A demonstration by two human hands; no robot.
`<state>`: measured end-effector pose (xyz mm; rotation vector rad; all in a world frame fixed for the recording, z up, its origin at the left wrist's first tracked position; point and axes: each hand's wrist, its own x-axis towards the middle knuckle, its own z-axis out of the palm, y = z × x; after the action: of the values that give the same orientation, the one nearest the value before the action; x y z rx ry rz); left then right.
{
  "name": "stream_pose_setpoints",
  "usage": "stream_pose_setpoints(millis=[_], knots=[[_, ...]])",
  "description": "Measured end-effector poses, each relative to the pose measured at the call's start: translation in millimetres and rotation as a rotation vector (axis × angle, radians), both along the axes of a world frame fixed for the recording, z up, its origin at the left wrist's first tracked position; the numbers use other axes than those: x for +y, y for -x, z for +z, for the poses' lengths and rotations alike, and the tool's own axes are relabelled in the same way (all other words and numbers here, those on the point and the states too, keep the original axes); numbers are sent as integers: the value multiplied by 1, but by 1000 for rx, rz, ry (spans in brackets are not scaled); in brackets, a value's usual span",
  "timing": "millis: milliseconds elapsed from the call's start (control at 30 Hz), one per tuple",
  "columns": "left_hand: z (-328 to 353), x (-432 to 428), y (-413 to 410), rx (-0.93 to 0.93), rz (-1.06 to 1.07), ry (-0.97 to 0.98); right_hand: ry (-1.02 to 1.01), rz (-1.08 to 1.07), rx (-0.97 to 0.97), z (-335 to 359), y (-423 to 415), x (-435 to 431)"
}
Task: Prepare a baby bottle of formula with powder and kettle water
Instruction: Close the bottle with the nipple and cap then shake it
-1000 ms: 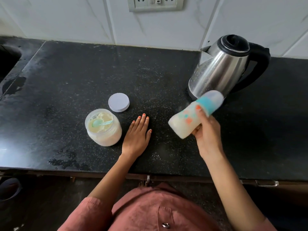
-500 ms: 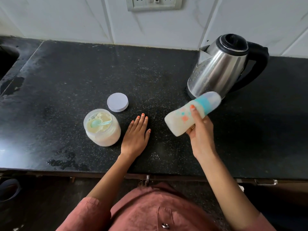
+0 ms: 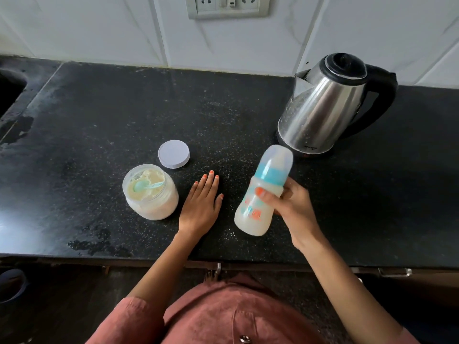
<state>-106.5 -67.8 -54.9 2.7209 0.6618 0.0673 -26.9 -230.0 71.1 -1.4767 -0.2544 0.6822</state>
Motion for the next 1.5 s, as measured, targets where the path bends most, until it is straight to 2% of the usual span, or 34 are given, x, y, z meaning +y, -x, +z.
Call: stream_pose_setpoints(millis=[67,200,267,367,400,433,533,600,767,833,933,1000,1133,1200,1300,1333,1500], knots=[[2,-1,0,-3,7,12,-41,-42,15,1,-4,0],[1,-1,1,-13,-2,-2,-290,-403,290,2,-18,8],[1,-2,1,-14,-4,-14,-236,-333,281,1,-11,9],[0,0,0,7,4,11,-9,-44,89,0,2,4],[2,-1,0,7,7,18,19,-13,49,0,1,2],[2,-1,0,0,8,15,-1,-37,51,1,-2,2],[4,-2,1,-7,8,8,-244,-291,275,5,-17,6],[3,-2,2,0,4,8,-299,-351,291,4,-19,8],[1,-1,0,9,5,22,-43,37,-21,9,-4,3],[2,-1,0,0,5,24,-103,-38,1,11,-10,2],[1,-1,0,-17,-4,4,-300,-327,186,8,-21,5],[1,-2,0,-12,-3,6,-249,-301,168,6,-16,6],[4,-1,1,3,7,27,-22,11,-34,5,-2,0],[4,-1,1,-6,9,28,-86,-76,21,6,-9,1],[4,-2,1,-13,4,14,-237,-329,159,5,-20,5],[4,-2,1,-12,3,14,-251,-344,166,4,-18,7],[3,-1,1,1,3,34,-38,39,-89,4,0,4]])
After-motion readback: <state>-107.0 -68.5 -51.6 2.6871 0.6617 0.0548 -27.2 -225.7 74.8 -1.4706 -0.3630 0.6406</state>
